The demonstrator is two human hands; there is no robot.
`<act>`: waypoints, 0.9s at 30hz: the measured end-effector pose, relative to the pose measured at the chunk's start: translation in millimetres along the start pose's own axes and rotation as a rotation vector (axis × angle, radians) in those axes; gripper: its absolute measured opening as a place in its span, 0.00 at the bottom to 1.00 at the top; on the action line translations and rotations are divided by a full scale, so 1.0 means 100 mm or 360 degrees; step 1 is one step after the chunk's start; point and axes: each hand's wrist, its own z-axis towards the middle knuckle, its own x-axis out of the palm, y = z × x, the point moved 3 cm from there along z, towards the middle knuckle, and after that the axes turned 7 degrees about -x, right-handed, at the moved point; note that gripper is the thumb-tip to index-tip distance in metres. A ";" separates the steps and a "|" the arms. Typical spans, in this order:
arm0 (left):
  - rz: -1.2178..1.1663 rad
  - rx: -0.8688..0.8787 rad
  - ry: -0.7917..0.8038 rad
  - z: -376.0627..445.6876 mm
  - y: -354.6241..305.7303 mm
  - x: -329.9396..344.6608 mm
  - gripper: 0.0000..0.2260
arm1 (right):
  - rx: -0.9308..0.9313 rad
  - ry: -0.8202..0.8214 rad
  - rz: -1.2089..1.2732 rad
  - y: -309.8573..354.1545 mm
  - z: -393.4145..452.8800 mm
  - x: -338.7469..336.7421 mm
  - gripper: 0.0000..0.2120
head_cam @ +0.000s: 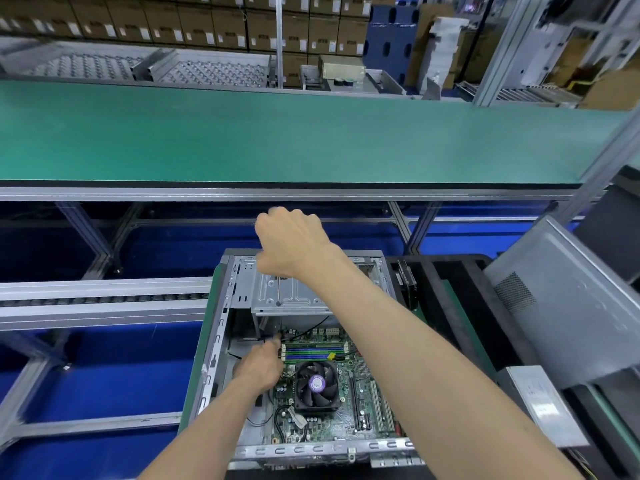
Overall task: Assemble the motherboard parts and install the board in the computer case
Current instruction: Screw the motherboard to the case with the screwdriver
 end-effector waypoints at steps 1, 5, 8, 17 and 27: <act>-0.0002 -0.0001 0.0001 0.00 0.00 0.00 0.30 | -0.0027 0.0041 0.0090 0.01 0.00 -0.01 0.11; 0.0005 0.0007 -0.0005 0.00 0.00 0.00 0.29 | -0.0005 -0.0025 0.0031 0.04 0.02 0.02 0.07; 0.0004 0.0005 -0.0008 0.01 -0.01 0.00 0.28 | 0.0040 -0.0050 -0.0079 0.01 0.02 0.01 0.09; -0.0001 0.0011 0.0003 0.03 -0.03 0.02 0.28 | 0.0055 -0.0007 -0.0035 -0.08 0.00 0.02 0.10; -0.0013 0.0007 -0.0013 0.00 -0.04 -0.01 0.24 | 0.0057 0.0006 -0.0068 -0.06 0.03 -0.01 0.10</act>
